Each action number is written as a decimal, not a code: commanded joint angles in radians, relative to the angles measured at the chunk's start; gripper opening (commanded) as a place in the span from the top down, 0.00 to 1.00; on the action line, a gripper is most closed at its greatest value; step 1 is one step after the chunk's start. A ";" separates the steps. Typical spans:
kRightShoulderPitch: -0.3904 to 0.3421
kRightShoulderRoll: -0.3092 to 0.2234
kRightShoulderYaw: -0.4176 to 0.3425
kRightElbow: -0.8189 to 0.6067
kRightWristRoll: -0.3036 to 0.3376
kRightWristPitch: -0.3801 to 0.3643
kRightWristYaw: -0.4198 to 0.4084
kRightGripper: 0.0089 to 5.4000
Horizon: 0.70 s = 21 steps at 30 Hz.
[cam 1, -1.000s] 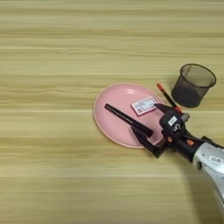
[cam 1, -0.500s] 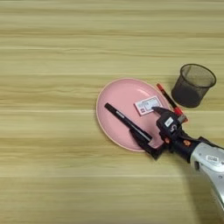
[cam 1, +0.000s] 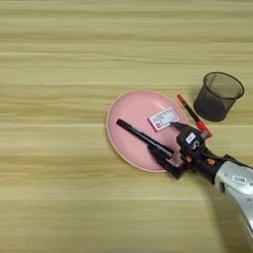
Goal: Move the objects on the table
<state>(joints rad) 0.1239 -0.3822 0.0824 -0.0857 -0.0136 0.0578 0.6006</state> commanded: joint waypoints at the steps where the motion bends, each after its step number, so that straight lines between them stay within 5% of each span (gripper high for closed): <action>1: -0.026 -0.031 -0.010 -0.030 -0.005 -0.005 -0.009 0.20; 21: -0.029 -0.041 -0.008 -0.018 -0.011 -0.012 0.002 0.58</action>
<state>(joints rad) 0.1265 -0.3940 0.0868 -0.0819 -0.0202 0.0573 0.6182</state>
